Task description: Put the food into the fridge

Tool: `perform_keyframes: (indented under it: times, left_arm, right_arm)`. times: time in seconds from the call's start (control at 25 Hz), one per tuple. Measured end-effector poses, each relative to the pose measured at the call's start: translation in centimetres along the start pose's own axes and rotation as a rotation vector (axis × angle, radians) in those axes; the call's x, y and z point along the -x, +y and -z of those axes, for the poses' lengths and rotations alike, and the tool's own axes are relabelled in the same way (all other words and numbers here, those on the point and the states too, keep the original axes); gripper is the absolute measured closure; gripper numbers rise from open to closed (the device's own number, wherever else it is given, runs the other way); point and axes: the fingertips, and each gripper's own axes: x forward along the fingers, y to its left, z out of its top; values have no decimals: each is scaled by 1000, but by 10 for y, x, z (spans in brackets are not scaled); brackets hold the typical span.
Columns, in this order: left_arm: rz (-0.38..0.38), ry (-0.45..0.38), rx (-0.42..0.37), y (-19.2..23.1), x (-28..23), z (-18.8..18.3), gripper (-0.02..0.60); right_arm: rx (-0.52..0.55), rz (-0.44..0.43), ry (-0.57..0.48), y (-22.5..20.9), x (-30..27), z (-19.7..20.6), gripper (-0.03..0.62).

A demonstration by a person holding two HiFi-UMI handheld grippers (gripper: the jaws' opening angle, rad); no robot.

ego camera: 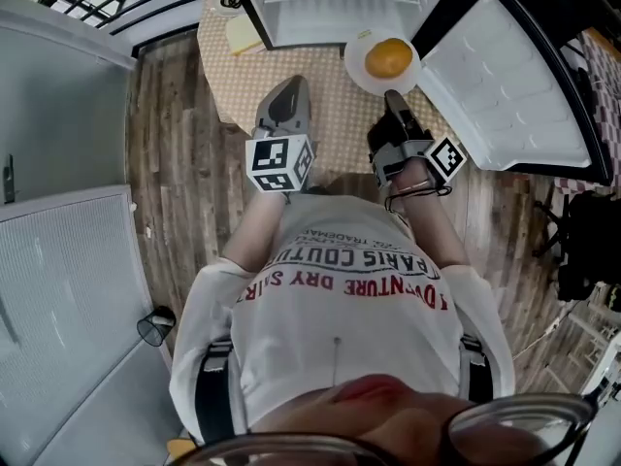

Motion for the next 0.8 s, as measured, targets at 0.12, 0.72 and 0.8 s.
perform_keyframes:
  times: [0.12,0.72,0.8]
  left_arm:
    - [38,1,-7,23,-21,-9,554]
    - [51,35,19,60,-68,-11,554]
    - [44,35,21,62,-74,-12,554]
  right_arm:
    - [4,-5,-39,1,-27,4,563]
    - [29,-5,-50,15,-111,-11,563]
    - [34,5,-45,13,-123,-16,563]
